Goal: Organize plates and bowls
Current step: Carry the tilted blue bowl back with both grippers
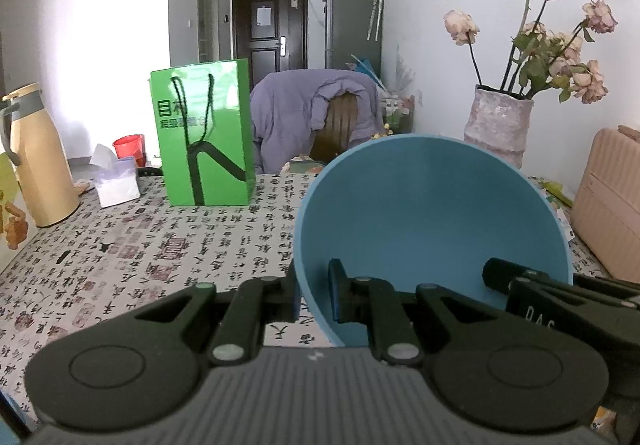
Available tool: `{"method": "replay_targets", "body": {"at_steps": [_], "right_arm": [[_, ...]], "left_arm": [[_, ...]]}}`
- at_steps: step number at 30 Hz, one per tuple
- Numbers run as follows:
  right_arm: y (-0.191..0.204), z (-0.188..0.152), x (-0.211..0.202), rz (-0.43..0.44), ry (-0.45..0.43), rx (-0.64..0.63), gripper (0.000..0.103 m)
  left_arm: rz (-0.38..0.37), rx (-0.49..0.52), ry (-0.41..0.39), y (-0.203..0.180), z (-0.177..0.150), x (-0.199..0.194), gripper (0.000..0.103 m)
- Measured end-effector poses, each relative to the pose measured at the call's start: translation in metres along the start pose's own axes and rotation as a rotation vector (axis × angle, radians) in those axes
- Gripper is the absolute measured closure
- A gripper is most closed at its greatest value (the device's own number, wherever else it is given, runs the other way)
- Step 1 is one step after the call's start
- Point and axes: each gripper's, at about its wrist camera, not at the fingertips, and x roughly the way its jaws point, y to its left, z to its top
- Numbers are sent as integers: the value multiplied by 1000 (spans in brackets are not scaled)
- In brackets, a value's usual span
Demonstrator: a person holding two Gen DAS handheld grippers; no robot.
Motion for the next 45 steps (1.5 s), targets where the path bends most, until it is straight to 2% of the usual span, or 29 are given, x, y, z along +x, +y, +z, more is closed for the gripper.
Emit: {"method": "replay_targets", "body": {"at_steps": [24,45], "right_arm": [[68,-16,-27,66,-13,-79,91],[127,-32,-37,122,-2,-144,91]], "left_arm": [[45,-73,-39,69,-15,-44,89],[89,-145,-51,126,-31,-66,89]]}}
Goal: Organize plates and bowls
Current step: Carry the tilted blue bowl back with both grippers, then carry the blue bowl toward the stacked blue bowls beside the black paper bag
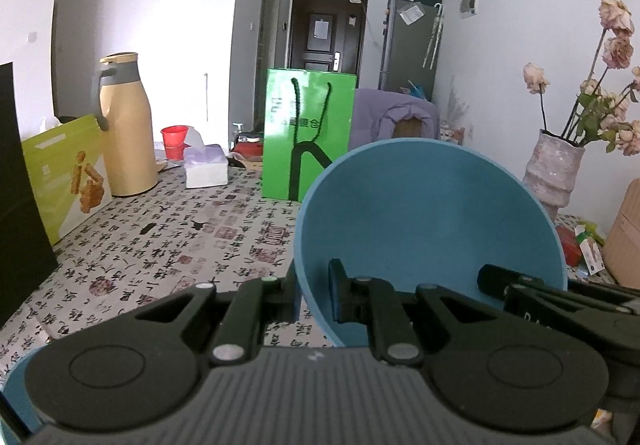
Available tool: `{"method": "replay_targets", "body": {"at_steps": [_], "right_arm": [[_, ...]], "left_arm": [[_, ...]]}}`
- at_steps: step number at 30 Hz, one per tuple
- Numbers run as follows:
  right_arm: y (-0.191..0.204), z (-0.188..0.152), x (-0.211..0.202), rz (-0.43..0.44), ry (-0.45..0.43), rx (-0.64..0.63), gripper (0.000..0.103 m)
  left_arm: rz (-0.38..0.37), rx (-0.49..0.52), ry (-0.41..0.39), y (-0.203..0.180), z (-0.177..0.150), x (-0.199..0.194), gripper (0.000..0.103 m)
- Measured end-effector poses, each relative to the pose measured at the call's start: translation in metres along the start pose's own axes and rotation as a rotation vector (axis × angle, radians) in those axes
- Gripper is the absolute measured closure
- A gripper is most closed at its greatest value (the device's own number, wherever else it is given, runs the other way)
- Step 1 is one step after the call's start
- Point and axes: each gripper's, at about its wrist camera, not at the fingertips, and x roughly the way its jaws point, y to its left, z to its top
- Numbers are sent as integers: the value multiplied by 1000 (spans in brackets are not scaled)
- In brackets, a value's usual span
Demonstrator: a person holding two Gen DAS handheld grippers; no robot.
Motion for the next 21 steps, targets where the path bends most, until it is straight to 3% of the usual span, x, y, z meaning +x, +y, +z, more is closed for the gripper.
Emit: {"method": "replay_targets", "body": {"at_steps": [21], "right_arm": [[40,-6,2,68,24,-35,91]], "left_arm": [[43,-43,-18,40,-4,-19,89]]}}
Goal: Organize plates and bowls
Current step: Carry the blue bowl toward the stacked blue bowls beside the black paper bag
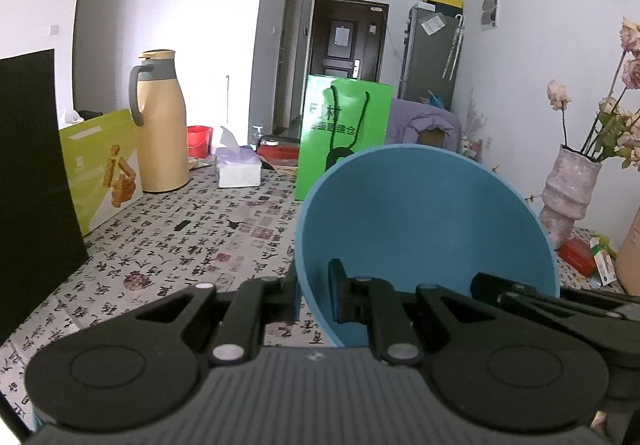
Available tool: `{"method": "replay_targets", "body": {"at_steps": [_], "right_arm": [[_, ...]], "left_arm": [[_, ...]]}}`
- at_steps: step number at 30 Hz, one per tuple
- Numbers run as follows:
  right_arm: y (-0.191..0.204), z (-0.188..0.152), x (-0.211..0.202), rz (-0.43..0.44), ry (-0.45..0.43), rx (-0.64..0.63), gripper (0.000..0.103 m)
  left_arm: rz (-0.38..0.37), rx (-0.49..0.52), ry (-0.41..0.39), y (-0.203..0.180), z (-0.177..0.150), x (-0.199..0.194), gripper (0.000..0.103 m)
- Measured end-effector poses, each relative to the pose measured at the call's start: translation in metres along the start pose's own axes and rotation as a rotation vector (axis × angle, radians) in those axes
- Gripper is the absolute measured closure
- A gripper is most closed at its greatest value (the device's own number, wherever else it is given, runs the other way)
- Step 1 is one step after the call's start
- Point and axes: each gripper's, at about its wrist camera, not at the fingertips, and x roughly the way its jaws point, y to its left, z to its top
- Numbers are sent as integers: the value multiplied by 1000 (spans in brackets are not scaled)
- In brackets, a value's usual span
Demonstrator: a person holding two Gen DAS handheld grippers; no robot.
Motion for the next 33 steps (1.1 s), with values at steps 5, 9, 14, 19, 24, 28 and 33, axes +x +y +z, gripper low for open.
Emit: {"method": "replay_targets", "body": {"at_steps": [5,9,14,19,24,28,33], "right_arm": [[12,-1,1,18,5,-11,91],[23,-3,1,34,8,-21,91],[37,-4,2,60,15,-32,91],[50,-7,5,89,30,-39,91],[64,-11,8,124,52,-45,91],[75,-15,12,145,69,-56,90],[89,-19,15,172,92,-69,90]], "left_arm": [[13,-12,-3,11,0,-4,89],[26,-22,-9,20,-1,-8,89],[41,-40,-10,35,-2,-13,89],[59,-55,-13,49,-3,-19,89],[84,-63,-8,63,-6,-23,89],[100,-77,-9,76,-10,-26,89],[114,-96,-9,90,-13,-29,89]]}}
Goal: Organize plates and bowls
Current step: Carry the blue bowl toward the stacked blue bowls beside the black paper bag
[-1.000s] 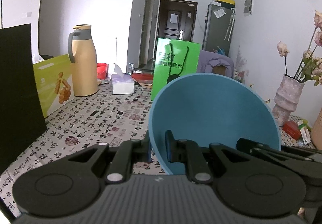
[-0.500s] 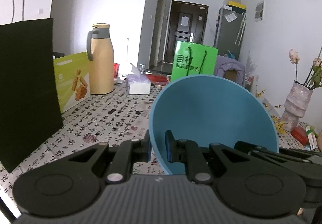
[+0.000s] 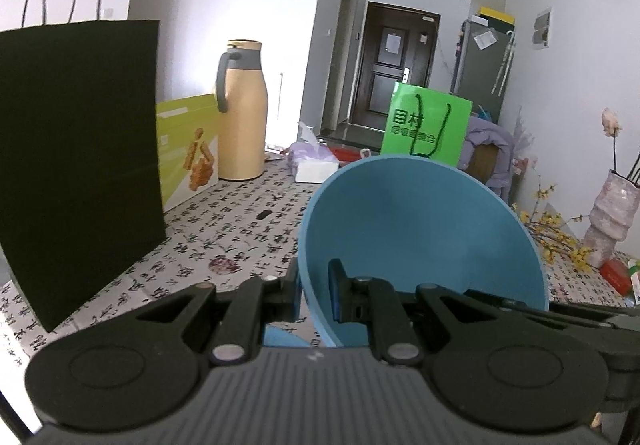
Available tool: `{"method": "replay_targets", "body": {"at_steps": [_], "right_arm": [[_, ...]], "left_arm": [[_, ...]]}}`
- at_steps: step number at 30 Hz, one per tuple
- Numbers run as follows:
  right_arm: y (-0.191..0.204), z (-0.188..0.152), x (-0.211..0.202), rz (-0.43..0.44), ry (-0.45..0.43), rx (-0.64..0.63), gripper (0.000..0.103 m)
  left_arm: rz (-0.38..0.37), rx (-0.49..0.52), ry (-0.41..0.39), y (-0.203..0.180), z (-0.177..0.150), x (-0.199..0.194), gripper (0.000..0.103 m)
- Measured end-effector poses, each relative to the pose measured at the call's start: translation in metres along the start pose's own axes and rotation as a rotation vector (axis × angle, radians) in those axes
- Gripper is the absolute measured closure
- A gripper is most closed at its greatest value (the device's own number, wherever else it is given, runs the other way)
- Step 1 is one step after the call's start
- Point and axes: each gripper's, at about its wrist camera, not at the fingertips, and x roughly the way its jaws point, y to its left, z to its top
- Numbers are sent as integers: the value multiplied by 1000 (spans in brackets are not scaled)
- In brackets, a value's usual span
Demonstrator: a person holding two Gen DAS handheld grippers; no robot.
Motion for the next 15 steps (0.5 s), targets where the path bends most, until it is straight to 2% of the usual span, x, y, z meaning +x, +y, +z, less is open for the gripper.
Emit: {"method": "replay_targets", "body": {"at_steps": [15], "right_arm": [[39,-14,21,57,73,-49,90]], "left_arm": [[65,-22,14,37,-13,-7,89]]}}
